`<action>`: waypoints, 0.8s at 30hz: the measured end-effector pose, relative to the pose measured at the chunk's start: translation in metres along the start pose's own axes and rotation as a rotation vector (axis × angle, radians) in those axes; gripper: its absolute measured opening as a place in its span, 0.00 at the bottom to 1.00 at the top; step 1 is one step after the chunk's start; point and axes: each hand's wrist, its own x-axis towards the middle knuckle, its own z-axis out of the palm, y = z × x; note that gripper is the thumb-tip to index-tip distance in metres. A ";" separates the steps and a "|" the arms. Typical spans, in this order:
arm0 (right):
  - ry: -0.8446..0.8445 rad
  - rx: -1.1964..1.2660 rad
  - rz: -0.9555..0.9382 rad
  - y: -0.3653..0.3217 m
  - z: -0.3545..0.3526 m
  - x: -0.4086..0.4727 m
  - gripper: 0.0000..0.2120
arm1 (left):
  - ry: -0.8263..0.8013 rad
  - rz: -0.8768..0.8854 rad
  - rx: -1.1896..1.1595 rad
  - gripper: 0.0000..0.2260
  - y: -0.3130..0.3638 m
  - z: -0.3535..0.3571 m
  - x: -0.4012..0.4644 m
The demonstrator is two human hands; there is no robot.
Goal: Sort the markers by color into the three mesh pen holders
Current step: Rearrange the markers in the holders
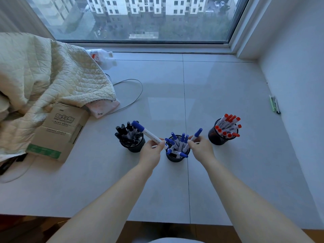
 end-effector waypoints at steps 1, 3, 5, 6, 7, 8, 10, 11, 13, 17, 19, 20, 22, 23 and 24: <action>0.013 0.008 -0.019 -0.001 -0.001 0.000 0.04 | 0.001 -0.014 0.002 0.02 -0.002 0.000 0.000; 0.004 0.006 -0.044 0.000 -0.001 -0.001 0.07 | -0.007 -0.042 -0.009 0.02 -0.005 0.001 0.000; -0.018 -0.051 -0.054 0.002 0.001 -0.001 0.08 | 0.002 -0.052 0.002 0.03 -0.007 0.001 0.000; -0.013 -0.077 -0.060 0.003 0.002 -0.001 0.08 | 0.013 -0.049 0.013 0.04 -0.008 0.001 0.000; 0.006 -0.086 -0.068 0.004 0.003 -0.002 0.08 | 0.023 -0.043 0.024 0.04 -0.009 0.001 0.001; 0.041 -0.086 -0.081 0.004 0.004 -0.003 0.08 | 0.029 -0.037 0.029 0.04 -0.009 0.001 0.001; 0.134 -0.099 -0.132 0.004 0.004 -0.005 0.10 | 0.030 -0.022 0.011 0.04 -0.010 0.002 0.001; 0.176 -0.109 -0.160 0.004 0.004 -0.006 0.10 | 0.028 -0.016 -0.015 0.03 -0.009 0.002 0.001; 0.225 -0.127 -0.205 0.005 0.004 -0.008 0.10 | 0.032 -0.021 -0.100 0.03 -0.007 0.003 -0.001; 0.154 -0.178 -0.206 0.009 0.006 -0.009 0.07 | 0.042 -0.026 -0.160 0.10 -0.003 0.004 -0.005; 0.114 -0.201 -0.203 0.012 0.007 -0.008 0.08 | 0.057 -0.007 -0.100 0.10 -0.004 0.006 -0.006; 0.099 -0.212 -0.194 0.013 0.008 -0.008 0.08 | 0.069 0.005 -0.065 0.08 -0.005 0.007 -0.006; 0.068 -0.267 -0.180 0.014 0.008 -0.007 0.09 | 0.091 0.035 0.013 0.05 -0.008 0.008 -0.006; 0.049 -0.305 -0.173 0.015 0.007 -0.006 0.10 | 0.100 0.058 0.058 0.05 -0.010 0.008 -0.006; 0.032 -0.337 -0.162 0.016 0.007 -0.005 0.10 | 0.109 0.087 0.115 0.06 -0.012 0.009 -0.006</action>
